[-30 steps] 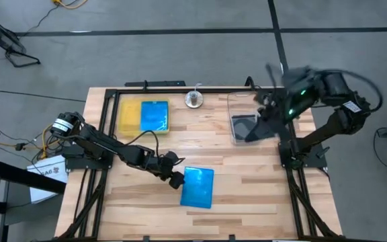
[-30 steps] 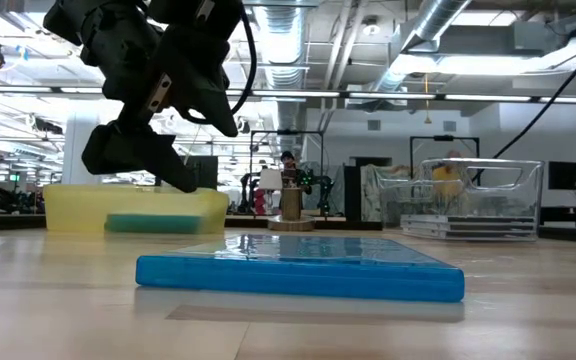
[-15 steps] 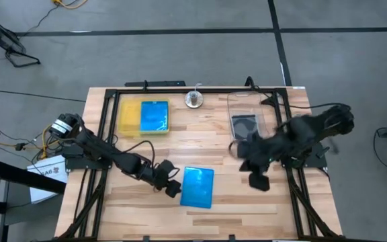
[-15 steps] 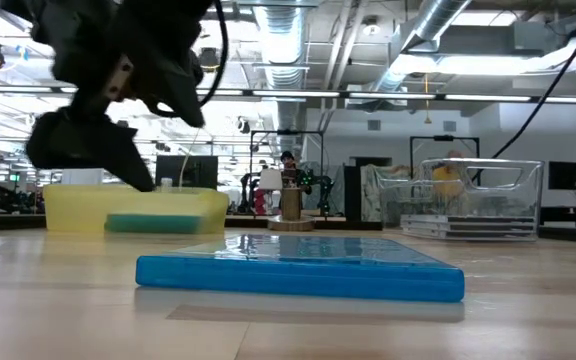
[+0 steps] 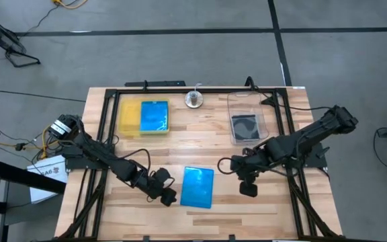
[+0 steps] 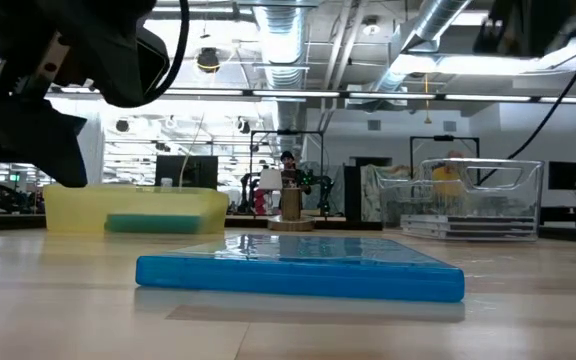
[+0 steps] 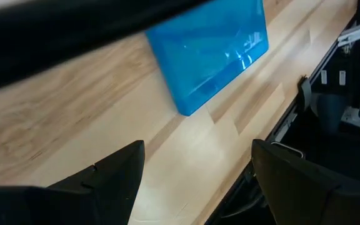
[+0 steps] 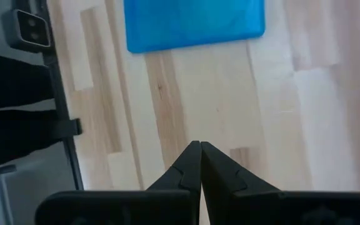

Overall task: Pick & place jewel cases by type
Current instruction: Put the blue CD case into the yellow bin

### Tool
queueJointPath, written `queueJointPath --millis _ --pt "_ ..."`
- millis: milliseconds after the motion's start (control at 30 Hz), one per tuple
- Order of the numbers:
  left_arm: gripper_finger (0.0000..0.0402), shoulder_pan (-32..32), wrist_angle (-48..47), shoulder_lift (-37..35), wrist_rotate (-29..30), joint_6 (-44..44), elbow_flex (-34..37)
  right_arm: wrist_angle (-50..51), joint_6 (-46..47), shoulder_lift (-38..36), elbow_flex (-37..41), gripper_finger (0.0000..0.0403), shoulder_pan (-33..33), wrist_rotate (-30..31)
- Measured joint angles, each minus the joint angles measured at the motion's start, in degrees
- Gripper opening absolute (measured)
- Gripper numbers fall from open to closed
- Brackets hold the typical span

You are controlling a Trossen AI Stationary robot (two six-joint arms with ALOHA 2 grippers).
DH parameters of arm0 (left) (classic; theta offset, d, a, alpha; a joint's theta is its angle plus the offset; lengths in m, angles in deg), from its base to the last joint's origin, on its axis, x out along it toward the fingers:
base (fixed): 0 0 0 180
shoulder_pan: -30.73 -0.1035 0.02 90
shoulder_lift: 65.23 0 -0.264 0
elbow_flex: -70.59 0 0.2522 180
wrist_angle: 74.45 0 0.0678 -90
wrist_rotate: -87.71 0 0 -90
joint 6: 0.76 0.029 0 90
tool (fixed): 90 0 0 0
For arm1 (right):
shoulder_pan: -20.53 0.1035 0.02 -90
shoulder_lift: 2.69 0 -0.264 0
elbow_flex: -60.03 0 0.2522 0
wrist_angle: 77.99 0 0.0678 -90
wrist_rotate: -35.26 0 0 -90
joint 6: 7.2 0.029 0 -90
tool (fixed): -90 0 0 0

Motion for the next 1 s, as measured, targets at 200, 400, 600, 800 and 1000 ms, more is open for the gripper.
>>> queueJointPath --millis 200,400,600,800,1000 --pt "0.0286 0.0 -0.3 0.0 0.2 -3.6 0.0 -8.8 3.7 0.0 9.5 0.0 -1.8 -1.6" --pt "0.0286 0.1 -1.1 1.1 1.2 -8.1 0.0 -16.9 10.0 0.0 16.1 0.0 -3.2 -1.4" --pt "0.0286 0.2 1.1 5.5 1.5 -11.7 0.0 -27.9 16.9 0.0 20.8 0.0 -4.6 -0.8" --pt "0.0286 -0.2 1.4 8.2 5.6 -12.0 0.0 -28.3 25.9 1.5 23.1 0.0 -5.7 6.2" --pt "0.0286 -0.9 2.1 9.0 7.9 -10.7 -0.2 -36.6 31.8 8.4 23.9 0.0 -5.1 4.8"
